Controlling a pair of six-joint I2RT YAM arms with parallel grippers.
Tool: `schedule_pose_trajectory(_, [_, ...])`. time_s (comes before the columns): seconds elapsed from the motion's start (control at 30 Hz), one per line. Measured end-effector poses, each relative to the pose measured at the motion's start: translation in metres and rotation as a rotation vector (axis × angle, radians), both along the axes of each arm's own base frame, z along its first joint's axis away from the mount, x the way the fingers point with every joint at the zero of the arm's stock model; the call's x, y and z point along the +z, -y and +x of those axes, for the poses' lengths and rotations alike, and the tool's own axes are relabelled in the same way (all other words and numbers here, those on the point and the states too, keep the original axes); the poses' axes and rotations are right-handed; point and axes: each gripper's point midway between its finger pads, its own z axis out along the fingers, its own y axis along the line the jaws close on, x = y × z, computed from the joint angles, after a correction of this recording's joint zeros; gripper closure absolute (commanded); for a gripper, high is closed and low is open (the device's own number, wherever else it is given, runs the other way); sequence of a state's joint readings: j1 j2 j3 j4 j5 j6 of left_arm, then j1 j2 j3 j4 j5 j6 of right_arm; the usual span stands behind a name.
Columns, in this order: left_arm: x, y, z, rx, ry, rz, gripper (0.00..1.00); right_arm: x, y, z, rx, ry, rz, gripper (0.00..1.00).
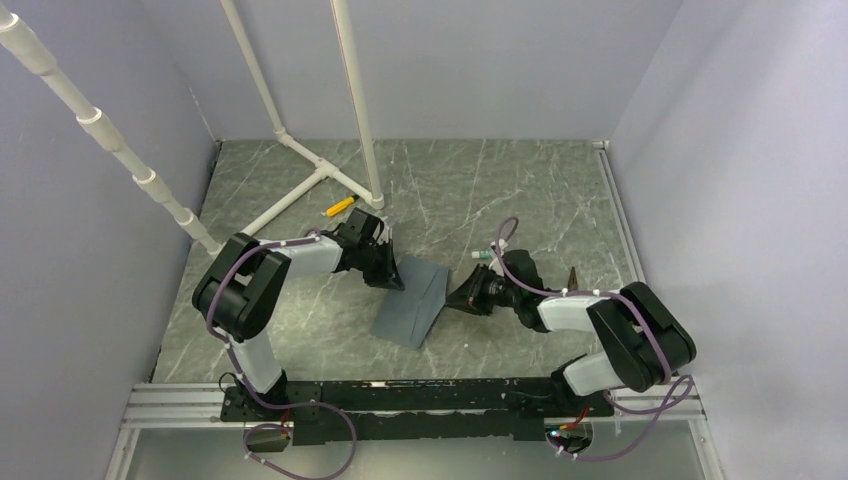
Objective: Place the letter into the envelope and seal it
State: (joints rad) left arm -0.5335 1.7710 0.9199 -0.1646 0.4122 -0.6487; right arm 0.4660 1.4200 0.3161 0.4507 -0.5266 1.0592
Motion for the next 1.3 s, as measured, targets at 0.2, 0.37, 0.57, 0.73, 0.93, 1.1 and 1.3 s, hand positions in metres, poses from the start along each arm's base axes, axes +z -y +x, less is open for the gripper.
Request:
schedule_pose_trajectory(0.2, [0.000, 0.000, 0.000, 0.002, 0.000, 0.000, 0.97, 0.024, -0.023, 0.013, 0.040, 0.086, 0.034, 0.81])
schedule_pose_trajectory(0.37, [0.000, 0.000, 0.000, 0.004, 0.004, 0.001, 0.98, 0.021, -0.039, 0.023, 0.063, 0.100, 0.010, 0.81])
schedule_pose_trajectory(0.57, [0.001, 0.000, 0.000, 0.005, 0.012, 0.005, 0.98, 0.008, -0.054, 0.028, 0.084, 0.085, -0.022, 0.79])
schedule_pose_trajectory(0.73, [0.001, 0.000, 0.000, 0.005, 0.013, 0.005, 0.97, 0.002, -0.063, 0.031, 0.098, 0.093, -0.039, 0.56])
schedule_pose_trajectory(0.93, [0.002, 0.000, 0.000, 0.006, 0.020, 0.012, 0.98, -0.007, -0.067, 0.033, 0.109, 0.095, -0.063, 0.52])
schedule_pose_trajectory(1.1, [0.004, -0.003, 0.000, 0.014, 0.034, 0.024, 0.97, -0.008, -0.073, 0.038, 0.114, 0.103, -0.056, 0.69])
schedule_pose_trajectory(1.3, [0.010, -0.009, -0.013, 0.011, 0.057, 0.002, 0.98, -0.019, -0.072, 0.038, 0.108, 0.080, -0.073, 0.88])
